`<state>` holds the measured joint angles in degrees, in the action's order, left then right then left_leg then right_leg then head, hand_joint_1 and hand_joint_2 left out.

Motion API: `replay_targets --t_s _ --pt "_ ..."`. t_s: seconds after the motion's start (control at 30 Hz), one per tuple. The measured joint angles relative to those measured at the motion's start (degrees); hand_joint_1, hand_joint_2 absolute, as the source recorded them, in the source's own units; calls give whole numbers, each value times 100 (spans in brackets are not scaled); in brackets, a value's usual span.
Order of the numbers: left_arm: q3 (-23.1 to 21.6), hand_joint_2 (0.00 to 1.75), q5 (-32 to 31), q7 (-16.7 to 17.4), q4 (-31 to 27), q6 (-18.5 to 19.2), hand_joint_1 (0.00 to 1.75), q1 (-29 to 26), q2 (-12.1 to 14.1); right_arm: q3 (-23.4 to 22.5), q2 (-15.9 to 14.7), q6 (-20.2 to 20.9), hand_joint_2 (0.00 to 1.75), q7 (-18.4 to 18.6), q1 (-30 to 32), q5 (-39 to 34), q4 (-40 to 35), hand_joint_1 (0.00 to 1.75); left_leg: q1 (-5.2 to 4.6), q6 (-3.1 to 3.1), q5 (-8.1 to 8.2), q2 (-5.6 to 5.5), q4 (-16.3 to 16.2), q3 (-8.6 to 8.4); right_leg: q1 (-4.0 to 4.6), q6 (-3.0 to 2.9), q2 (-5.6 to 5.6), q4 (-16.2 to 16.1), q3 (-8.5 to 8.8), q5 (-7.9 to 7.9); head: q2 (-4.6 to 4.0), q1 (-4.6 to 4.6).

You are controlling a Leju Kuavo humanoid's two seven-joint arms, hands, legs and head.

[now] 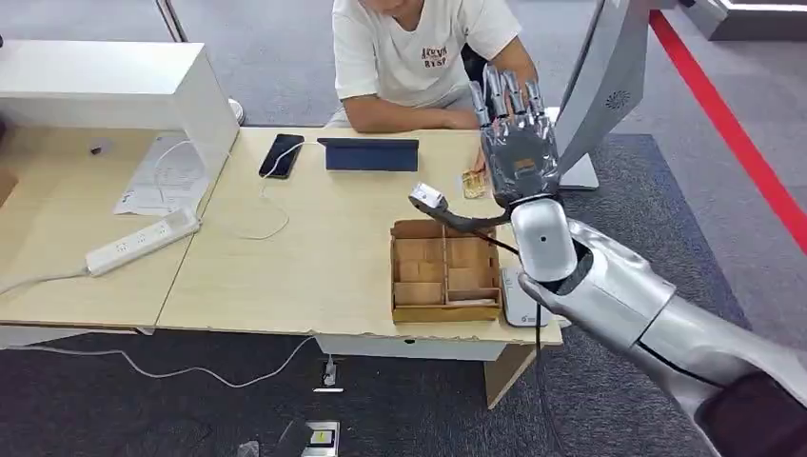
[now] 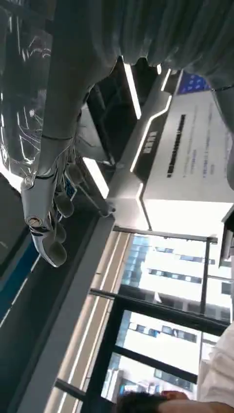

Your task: Pass the card to the sensor for recognition and then transmit it.

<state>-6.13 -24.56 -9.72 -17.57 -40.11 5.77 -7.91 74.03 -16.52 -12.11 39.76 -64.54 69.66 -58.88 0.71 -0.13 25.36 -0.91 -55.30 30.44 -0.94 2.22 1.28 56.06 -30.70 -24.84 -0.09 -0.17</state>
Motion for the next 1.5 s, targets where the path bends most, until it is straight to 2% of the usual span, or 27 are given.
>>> replay_targets --t_s 0.17,0.23,0.3,0.4,0.5,0.6,0.63,0.73,0.8,0.9,0.97,1.0,1.07,1.13,1.23,1.3,1.5 --pt "642 0 -339 -328 0 0 0 -56 -42 -61 -618 52 175 7 376 323 -405 0 -1 1 1 0 -1 -4 -1 6 1 -7 4 4 0 2" --pt "915 0 -486 -449 0 0 0 -76 -76 -230 -869 52 175 11 707 516 -549 0 -1 2 1 -1 -5 -5 -1 6 -1 -10 6 4 0 2" --pt "1243 0 -722 -556 2 0 0 -99 -105 -589 -1164 -57 175 13 1187 787 -707 0 0 3 2 -6 -5 -5 0 6 -4 -12 12 3 0 2" --pt "1755 0 -1101 -619 2 0 0 -137 -179 -1599 -1518 -687 175 17 2226 1066 -920 0 0 8 6 -26 -3 1 1 8 -22 -15 20 1 0 2" --pt "2231 0 -1496 -671 -2 0 0 -192 -247 -2633 -1706 -1592 175 17 3277 1016 -1004 0 0 12 10 -31 -2 4 1 9 -27 -16 21 -3 0 -2" --pt "2733 0 -1889 -715 -9 0 0 -240 -317 -3732 -1756 -2425 175 18 4214 640 -997 0 0 12 10 -42 1 10 1 9 -39 -16 21 -6 0 0" --pt "2950 0 -2025 -743 -13 -2 0 -256 -335 -4150 -1731 -2586 175 17 4533 480 -1002 0 -1 12 10 -43 1 8 0 9 -39 -17 21 -6 0 2" --pt "3451 0 -2271 -822 -18 -2 0 -279 -385 -5063 -1655 -2605 175 0 5268 230 -1091 0 -1 12 10 -40 3 12 0 8 -39 -16 17 -6 0 0" --pt "3769 0 -2477 -967 -18 -2 0 -276 -409 -5585 -1513 -2607 175 -235 5634 48 -1141 0 0 12 10 -40 4 10 1 8 -39 -15 18 -7 0 2" --pt "4445 0 -2844 -1213 -4 -2 0 -266 -457 -6792 -977 -2612 175 -1337 6030 -199 -1130 0 0 9 7 -38 5 10 1 6 -39 -13 12 -7 0 -2" --pt "4873 0 -2929 -1264 9 -2 0 -237 -501 -7529 -640 -2612 175 -1629 6170 -249 -1113 0 0 8 4 -34 4 7 0 6 -38 -14 7 -8 0 -2" --pt "5084 0 -3051 -1307 15 -2 0 -239 -514 -7933 -442 -2610 175 -1993 6199 -258 -1078 0 -1 7 4 -34 4 10 -1 5 -38 -12 6 -7 0 7" --pt "5354 0 -3334 -1342 33 -2 0 -235 -516 -8663 -159 -2612 175 -3036 6193 -311 -944 0 -2 6 3 -19 5 10 -1 1 -20 -11 -6 -3 0 -4" --pt "5514 0 -3445 -1357 50 -2 0 -200 -531 -9095 30 -2612 175 -3429 6199 -321 -813 0 -1 6 3 -18 5 8 -1 2 -20 -12 -7 -4 0 0" --pt "5843 0 -3572 -1375 92 -2 0 -157 -544 -9937 468 -2612 175 -3755 6201 -306 -564 0 -1 6 4 -12 5 6 -1 3 -21 -13 -6 -5 0 4" --pt "6072 0 -3641 -1382 129 -2 0 -134 -549 -10486 758 -2612 175 -3849 6229 -288 -268 0 -1 7 5 -9 5 8 -1 3 -19 -13 -7 -4 0 0" --pt "6578 0 -4188 -1390 201 -2 0 -16 -564 -11644 1419 -2610 175 -4052 6307 -142 573 0 0 3 8 -6 7 9 1 -2 -9 -12 -14 -9 0 0"
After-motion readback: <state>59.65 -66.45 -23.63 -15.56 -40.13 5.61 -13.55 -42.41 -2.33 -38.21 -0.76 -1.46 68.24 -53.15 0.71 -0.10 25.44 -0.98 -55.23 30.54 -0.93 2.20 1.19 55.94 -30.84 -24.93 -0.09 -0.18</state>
